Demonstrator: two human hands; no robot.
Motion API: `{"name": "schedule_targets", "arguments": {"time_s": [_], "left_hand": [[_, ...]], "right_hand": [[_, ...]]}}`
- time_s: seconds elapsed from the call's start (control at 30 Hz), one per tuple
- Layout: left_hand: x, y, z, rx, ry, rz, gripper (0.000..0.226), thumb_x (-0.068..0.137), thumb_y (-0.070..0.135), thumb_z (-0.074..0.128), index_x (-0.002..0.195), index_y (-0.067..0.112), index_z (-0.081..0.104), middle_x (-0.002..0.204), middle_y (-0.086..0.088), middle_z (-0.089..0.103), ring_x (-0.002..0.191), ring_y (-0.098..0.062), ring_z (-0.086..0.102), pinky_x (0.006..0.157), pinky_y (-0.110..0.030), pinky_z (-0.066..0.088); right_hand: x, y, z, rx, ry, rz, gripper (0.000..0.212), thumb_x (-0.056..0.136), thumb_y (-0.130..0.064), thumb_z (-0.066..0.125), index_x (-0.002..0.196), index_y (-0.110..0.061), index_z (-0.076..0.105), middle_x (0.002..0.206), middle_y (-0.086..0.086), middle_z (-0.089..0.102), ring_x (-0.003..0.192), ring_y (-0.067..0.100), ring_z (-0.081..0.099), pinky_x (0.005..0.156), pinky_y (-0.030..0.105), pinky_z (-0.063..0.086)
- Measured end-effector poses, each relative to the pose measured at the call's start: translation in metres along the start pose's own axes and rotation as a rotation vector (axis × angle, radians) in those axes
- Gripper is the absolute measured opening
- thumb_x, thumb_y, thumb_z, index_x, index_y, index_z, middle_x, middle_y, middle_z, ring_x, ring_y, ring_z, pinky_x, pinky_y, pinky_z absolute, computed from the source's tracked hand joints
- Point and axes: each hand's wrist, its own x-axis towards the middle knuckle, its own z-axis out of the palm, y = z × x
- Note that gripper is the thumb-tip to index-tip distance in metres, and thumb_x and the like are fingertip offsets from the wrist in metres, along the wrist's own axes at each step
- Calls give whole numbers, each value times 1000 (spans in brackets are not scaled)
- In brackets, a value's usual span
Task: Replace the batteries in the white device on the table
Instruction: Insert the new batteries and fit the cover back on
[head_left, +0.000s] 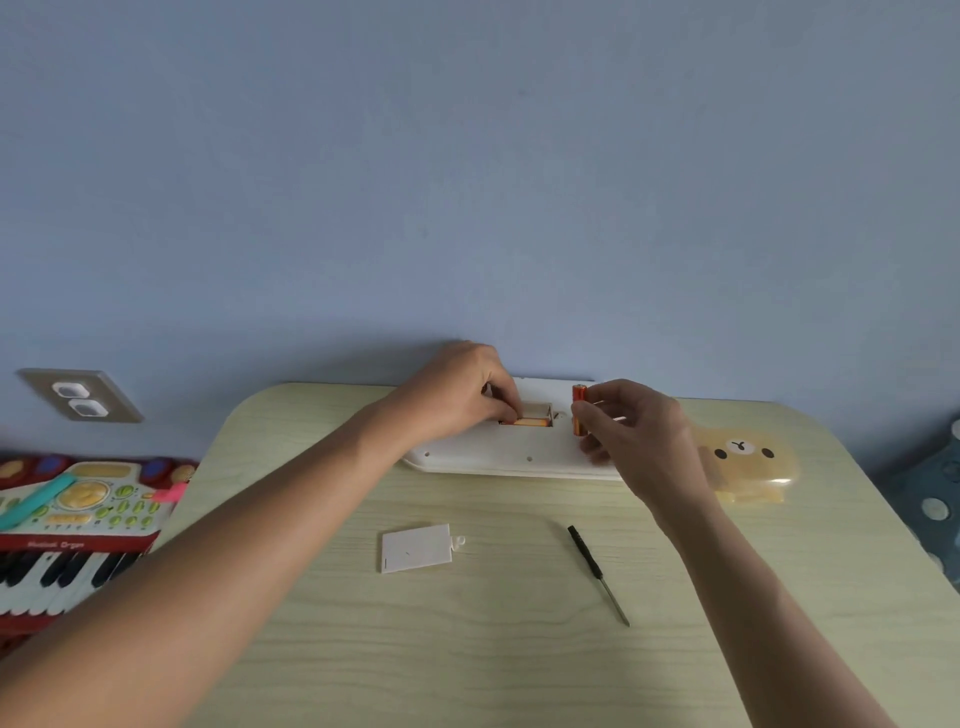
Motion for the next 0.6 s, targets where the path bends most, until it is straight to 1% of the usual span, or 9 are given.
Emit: {"name": "schedule_targets", "arguments": {"time_s": [0.03, 0.1, 0.17, 0.23, 0.3, 0.37, 0.43, 0.5, 0.6], "left_hand": [[-2, -3, -1, -45, 21, -9, 5, 80, 19, 82, 84, 23, 83, 85, 5, 66, 76, -5, 58, 67, -13, 42], [-8, -10, -2, -129, 107, -32, 7, 84, 15, 79, 86, 22, 80, 88, 5, 66, 77, -3, 61, 68, -10, 41], [-14, -16, 0, -155, 170, -53, 12, 85, 11, 76, 90, 21, 79, 89, 3, 68, 80, -6, 64, 71, -13, 45], [-18, -17, 3, -193, 181, -63, 16, 85, 8, 74, 96, 19, 78, 93, 2, 73, 85, -9, 69, 79, -20, 52], [-20, -16, 4, -244, 205, -70, 19, 86, 7, 73, 100, 19, 77, 91, 5, 76, 84, -5, 71, 79, -15, 51], [-19, -13, 4, -279, 221, -78, 20, 86, 10, 74, 103, 21, 77, 89, 8, 77, 82, -2, 71, 77, -10, 49], [-18, -12, 5, -305, 219, -85, 21, 87, 13, 75, 106, 22, 77, 90, 10, 77, 83, -2, 71, 76, -8, 47], [-15, -10, 8, -305, 205, -84, 24, 88, 14, 75, 109, 22, 76, 91, 10, 77, 84, -2, 71, 78, -8, 47], [-12, -7, 13, -308, 193, -87, 26, 86, 11, 74, 110, 22, 74, 89, 10, 78, 84, 0, 70, 79, -9, 46]], "right_hand": [[3, -3, 3, -28, -19, -24, 2, 89, -21, 73, 90, -21, 74, 76, 1, 74, 61, 17, 68, 60, 35, 59], [13, -10, 10, -95, -36, -73, 3, 87, -26, 73, 89, -26, 75, 78, -7, 75, 67, 20, 67, 63, 37, 58], [23, -14, 20, -139, -58, -119, 4, 85, -27, 75, 87, -30, 77, 78, -12, 75, 66, 17, 64, 66, 36, 56], [30, -15, 29, -160, -112, -150, 7, 84, -24, 76, 84, -31, 77, 77, -12, 75, 60, 7, 60, 63, 27, 52], [32, -13, 36, -211, -166, -177, 9, 83, -20, 77, 84, -29, 77, 80, -9, 76, 57, 0, 58, 61, 18, 48], [31, -10, 39, -268, -189, -202, 6, 81, -22, 78, 85, -27, 77, 83, -9, 76, 59, 1, 59, 59, 14, 44], [30, -8, 41, -290, -177, -221, 5, 80, -24, 77, 83, -28, 75, 80, -10, 75, 63, 6, 61, 58, 13, 42], [29, -7, 42, -267, -144, -233, 7, 78, -26, 79, 78, -31, 73, 75, -9, 74, 64, 7, 61, 58, 14, 42], [29, -5, 41, -254, -105, -239, 10, 74, -34, 81, 77, -29, 74, 71, -10, 73, 60, 0, 59, 57, 12, 43]]}}
